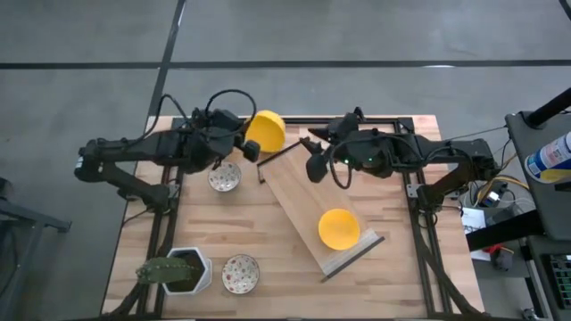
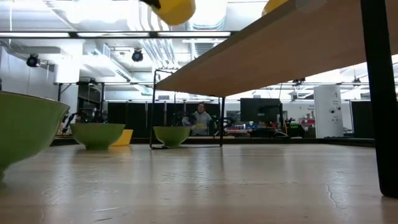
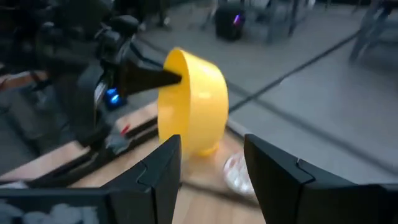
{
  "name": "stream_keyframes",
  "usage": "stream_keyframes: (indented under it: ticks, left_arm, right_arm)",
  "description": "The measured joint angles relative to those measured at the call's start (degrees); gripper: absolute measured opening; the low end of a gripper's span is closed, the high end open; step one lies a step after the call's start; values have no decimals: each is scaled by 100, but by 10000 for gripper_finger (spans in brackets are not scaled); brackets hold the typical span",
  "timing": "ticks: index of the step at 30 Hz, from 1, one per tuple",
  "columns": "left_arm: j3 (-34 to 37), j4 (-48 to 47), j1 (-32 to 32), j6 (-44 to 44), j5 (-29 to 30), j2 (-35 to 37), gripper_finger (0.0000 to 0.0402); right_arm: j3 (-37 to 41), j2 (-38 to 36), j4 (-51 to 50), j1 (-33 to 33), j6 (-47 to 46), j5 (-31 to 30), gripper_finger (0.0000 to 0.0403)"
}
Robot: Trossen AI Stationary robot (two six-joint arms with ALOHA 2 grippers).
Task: Pick & Place Mini bowls
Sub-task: Stack the bottom yellow bowl on the yellow bowl on the shelf
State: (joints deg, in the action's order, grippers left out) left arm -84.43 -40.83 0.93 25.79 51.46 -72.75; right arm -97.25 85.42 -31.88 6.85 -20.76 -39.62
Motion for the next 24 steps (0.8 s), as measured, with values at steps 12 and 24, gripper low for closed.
stream_keyframes:
  ticks: [12,24]
  left_arm:
    - [-854,679,-37,-1512,410,-523,0]
    - [-1075,642,66,-1622,340,-641,0]
  right_arm:
    - [0,274,1041,-75,1370,-296,171]
    - [-11,390,975,-189,1172,-750,169]
